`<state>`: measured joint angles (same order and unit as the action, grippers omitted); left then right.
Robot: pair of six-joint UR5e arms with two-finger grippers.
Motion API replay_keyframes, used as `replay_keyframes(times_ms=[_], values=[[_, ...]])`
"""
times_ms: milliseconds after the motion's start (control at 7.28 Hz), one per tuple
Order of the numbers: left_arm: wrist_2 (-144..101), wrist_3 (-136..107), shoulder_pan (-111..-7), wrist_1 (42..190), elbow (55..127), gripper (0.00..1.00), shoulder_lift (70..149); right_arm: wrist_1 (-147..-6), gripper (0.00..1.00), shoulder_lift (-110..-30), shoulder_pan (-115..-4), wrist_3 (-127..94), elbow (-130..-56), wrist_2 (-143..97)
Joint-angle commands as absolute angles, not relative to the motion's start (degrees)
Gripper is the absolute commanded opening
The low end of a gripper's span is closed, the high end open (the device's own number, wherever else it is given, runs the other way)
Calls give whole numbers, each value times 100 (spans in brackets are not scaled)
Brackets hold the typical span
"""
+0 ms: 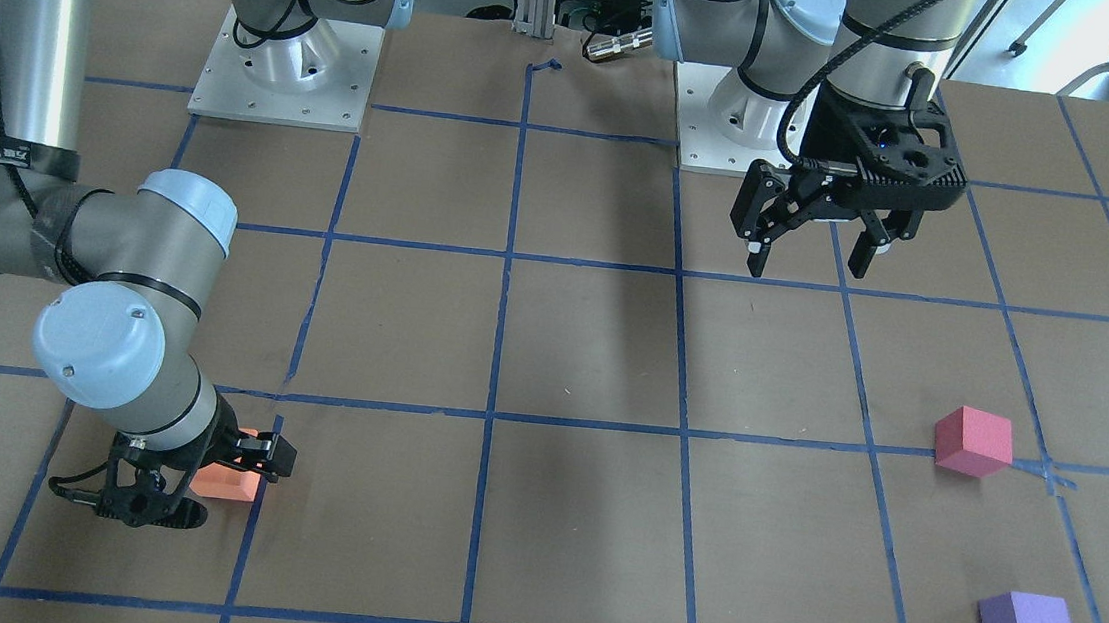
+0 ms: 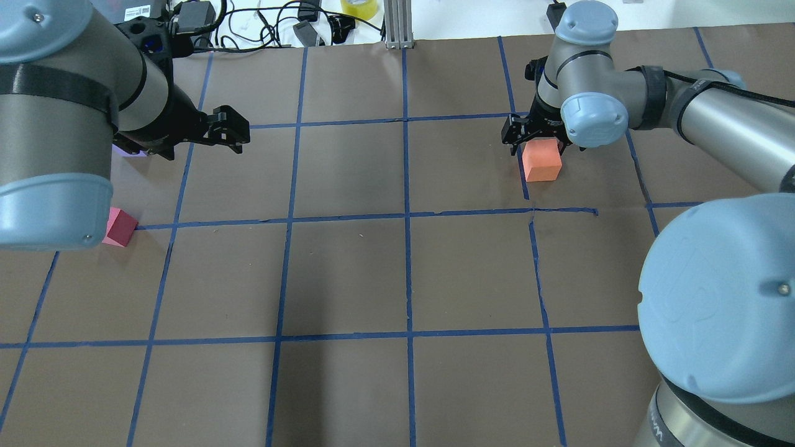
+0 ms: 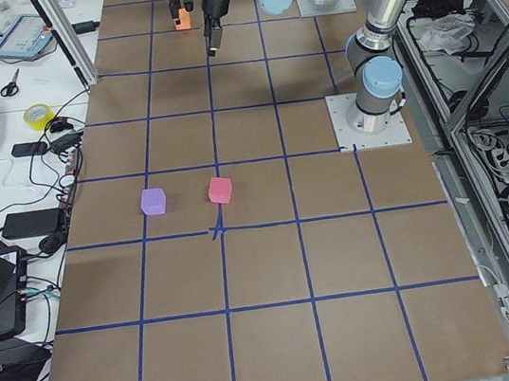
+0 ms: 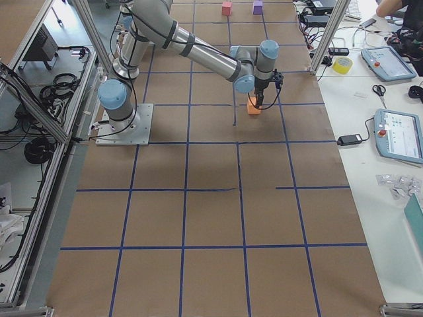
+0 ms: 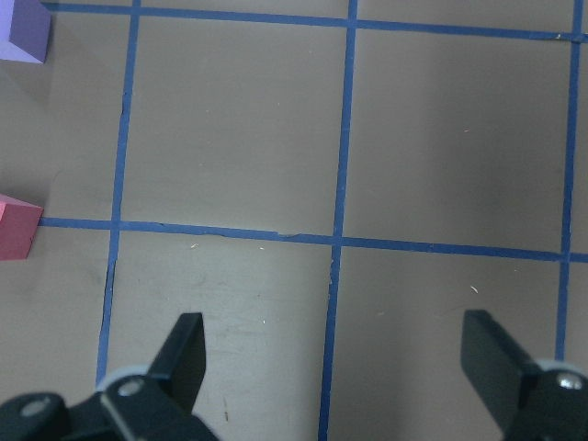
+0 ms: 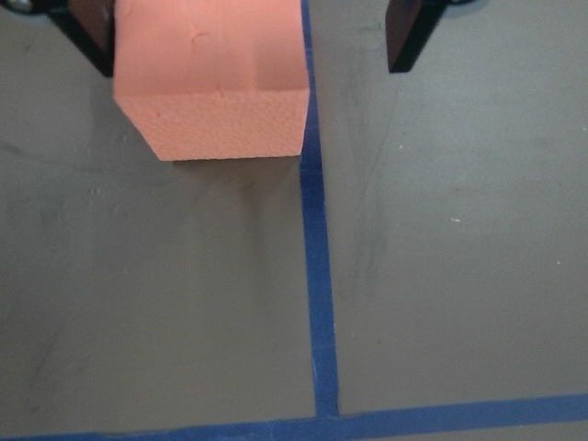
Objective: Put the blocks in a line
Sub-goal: 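Carry the orange cube with the right gripper toward the table's middle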
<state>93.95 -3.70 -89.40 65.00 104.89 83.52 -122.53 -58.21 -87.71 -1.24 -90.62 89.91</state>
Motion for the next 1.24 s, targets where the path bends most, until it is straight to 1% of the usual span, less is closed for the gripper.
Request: replay_keyframes(times_ms=[0, 137, 275, 412, 550, 687, 962, 1099], values=[[9448, -378, -8947, 6513, 10512, 100, 8428, -12261, 100, -5783, -8763, -123, -9123, 9009], [9466, -378, -8947, 6513, 10520, 100, 8385, -12261, 100, -5783, -8763, -53, -9123, 9009], [9457, -378, -8947, 6513, 10573, 100, 8393, -12269, 97, -5775, -8763, -61, -9114, 9000], [9448, -378, -8947, 6513, 10573, 100, 8420, -12270, 63, -5774, -8763, -62, -9079, 9017], [9457, -378, -8947, 6513, 10573, 100, 8429, -12270, 20, -5774, -8763, -70, -9062, 9035], [9448, -378, -8947, 6513, 10573, 100, 8385, -12261, 0, -5774, -8763, -70, -9053, 9200], [9474, -361, -8947, 6513, 10599, 100, 8332, -12243, 0, -5888, -8763, -149, -9027, 9220], [9466, -360, -8947, 6513, 10608, 100, 8332, -12147, 0, -5984, -8858, -228, -8835, 9220]])
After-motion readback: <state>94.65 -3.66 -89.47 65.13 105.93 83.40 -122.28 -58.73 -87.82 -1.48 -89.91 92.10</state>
